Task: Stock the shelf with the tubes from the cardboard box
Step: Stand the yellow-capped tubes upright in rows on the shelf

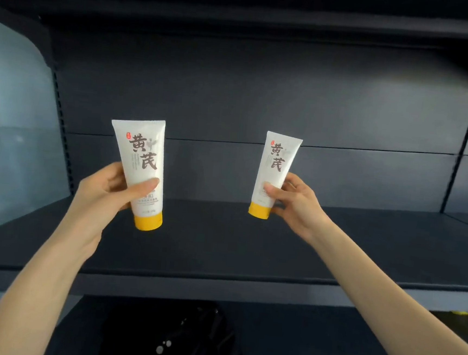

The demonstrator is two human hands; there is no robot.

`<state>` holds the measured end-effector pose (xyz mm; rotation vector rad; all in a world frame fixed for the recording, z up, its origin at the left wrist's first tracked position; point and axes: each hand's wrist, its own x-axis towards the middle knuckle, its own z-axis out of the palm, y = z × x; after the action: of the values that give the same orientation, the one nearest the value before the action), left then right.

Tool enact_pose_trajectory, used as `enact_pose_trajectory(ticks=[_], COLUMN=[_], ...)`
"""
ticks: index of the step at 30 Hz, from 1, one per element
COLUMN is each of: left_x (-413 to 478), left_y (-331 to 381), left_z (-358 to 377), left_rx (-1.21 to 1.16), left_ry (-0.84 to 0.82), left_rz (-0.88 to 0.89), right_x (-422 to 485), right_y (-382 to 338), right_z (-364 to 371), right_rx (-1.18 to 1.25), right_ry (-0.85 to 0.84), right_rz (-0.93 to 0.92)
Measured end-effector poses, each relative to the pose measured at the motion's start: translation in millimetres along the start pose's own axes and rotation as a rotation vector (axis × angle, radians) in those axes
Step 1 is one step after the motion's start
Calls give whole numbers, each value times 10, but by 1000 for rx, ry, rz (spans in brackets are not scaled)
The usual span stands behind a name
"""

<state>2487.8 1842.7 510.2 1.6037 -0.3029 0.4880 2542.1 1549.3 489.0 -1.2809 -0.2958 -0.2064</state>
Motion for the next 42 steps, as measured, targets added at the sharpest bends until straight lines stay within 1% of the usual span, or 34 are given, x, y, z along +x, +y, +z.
enact_pose_trajectory(ticks=[4,10,16,21,27,32,36,42], left_x=[114,308,463,589,646,642,602,278], left_y=[-134,-350,-567,-666,-727,-754,-763,-833], left_z=[-152,-295,-317,-300,-314,-336,-334,-528], left_rx=[12,32,4,1,23,36,49,106], left_ry=[2,39,117,188,203,207,214,215], left_rz=[-17,-63,-98,-114,-126,-132,-164,-201], right_x=[334,844,1352,1709,1825,1844,1898,1969], right_y=[242,617,982,1261,1496,1610,1615,1688], right_z=[214,509,730,907,1087,1004,961,1032], right_rx=[-55,-244,-314,-352,-452,-545,-602,-605], right_ry=[23,17,33,39,87,179,198,231], right_rz=[27,101,131,115,59,18,5,17])
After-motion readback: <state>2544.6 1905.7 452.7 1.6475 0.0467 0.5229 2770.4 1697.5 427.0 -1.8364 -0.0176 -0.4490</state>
